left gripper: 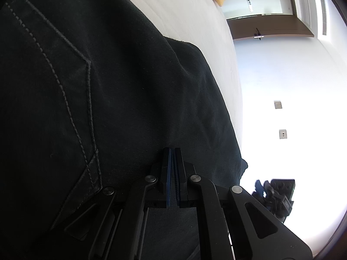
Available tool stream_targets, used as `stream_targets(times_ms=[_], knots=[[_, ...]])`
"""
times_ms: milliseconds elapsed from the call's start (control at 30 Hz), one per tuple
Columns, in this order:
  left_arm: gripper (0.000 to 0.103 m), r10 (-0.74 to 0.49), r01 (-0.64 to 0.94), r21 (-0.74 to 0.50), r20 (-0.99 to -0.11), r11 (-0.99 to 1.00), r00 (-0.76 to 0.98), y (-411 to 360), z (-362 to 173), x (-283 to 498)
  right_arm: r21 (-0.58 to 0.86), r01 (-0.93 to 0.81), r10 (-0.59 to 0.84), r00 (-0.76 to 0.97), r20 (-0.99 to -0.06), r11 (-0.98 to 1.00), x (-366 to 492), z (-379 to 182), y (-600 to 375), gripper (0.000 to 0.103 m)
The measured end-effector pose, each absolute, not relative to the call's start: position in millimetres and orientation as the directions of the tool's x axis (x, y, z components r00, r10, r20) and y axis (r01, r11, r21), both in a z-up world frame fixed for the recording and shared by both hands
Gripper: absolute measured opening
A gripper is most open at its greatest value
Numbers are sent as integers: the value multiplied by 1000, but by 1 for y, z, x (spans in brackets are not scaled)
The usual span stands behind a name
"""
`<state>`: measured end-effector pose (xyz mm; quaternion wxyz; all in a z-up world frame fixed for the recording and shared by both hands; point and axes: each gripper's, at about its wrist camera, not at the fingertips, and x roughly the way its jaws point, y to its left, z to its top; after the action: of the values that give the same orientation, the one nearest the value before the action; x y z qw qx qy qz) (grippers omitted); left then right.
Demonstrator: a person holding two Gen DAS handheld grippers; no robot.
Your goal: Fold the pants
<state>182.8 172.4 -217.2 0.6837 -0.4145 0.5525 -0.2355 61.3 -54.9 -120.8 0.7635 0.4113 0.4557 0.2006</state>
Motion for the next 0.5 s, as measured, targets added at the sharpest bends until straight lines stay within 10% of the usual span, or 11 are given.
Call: stream_targets(times_ms=[267, 500], knots=[[5, -789, -119, -835, -547, 537, 279, 173, -218, 182, 744, 253, 580, 492, -649, 618, 107, -182, -89, 2], [5, -780, -90, -829, -552, 553, 295, 169, -216, 183, 591, 448, 206, 653, -729, 671, 89, -156, -197, 0]])
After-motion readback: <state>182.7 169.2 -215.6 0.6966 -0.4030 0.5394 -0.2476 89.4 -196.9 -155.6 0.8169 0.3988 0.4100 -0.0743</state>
